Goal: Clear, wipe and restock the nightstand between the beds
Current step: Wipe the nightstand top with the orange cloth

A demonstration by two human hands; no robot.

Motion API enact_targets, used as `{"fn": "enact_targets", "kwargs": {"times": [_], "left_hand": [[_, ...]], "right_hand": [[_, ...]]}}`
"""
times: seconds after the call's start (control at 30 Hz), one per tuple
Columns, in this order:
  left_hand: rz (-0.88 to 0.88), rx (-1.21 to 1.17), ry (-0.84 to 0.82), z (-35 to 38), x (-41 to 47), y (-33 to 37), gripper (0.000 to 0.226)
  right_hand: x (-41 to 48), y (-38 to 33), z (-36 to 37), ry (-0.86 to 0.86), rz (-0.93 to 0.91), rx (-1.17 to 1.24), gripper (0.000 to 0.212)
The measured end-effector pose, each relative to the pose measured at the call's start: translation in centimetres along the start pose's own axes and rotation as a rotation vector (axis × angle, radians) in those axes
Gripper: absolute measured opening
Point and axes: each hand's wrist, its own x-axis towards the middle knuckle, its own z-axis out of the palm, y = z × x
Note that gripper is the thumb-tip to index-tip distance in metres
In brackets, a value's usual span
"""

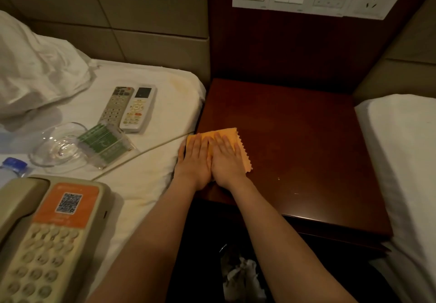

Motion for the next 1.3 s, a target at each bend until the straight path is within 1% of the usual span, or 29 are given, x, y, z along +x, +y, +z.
{"fn": "enact_targets", "kwargs": {"times": [0.07,0.17,0.2,0.3,0.5,0.67,0.97,1.17,1.3], "left_hand": [[-0.008,-0.004,0.002,0.2,-0.9,-0.2,0.055],[-0.016,-0.02,-0.005,0.5,-2.4,-0.5,0.054],[-0.017,-0.023,-0.006,0.6,-2.8,-0.6,0.054],[-0.008,0.006,-0.018,1.0,-4.2,-0.7,0.055],[-0.035,-0.051,-0.021,1.6,-6.2,-0.4,0.054],[-0.038,-0.043,-0.033,1.8,-6.7,1.0,0.054],[0.041,-0.062,-0.055,1.8,-6.5,6.4,0.055],[0.144,-0.048,-0.075,2.2,-6.1,11.8,0.056],[0.216,-0.022,-0.09,2.6,-6.1,16.0,0.055]], "right_hand": [[-0.7,-0.4,0.5,0.0,-0.004,0.003,0.054],[-1.9,-0.7,1.3,-0.001,-0.01,-0.019,0.065],[-2.3,-0.8,1.5,-0.002,-0.012,-0.022,0.065],[-3.7,-1.2,1.9,-0.004,-0.012,-0.006,0.055],[-5.6,-1.3,2.3,-0.021,-0.019,-0.018,0.054],[-6.3,0.0,2.1,-0.008,-0.051,-0.044,0.055],[-8.3,5.0,0.5,0.019,-0.006,-0.055,0.054],[-10.8,9.9,-1.1,0.074,0.083,-0.025,0.053],[-12.8,13.4,-2.4,0.076,0.161,-0.013,0.053]]}}
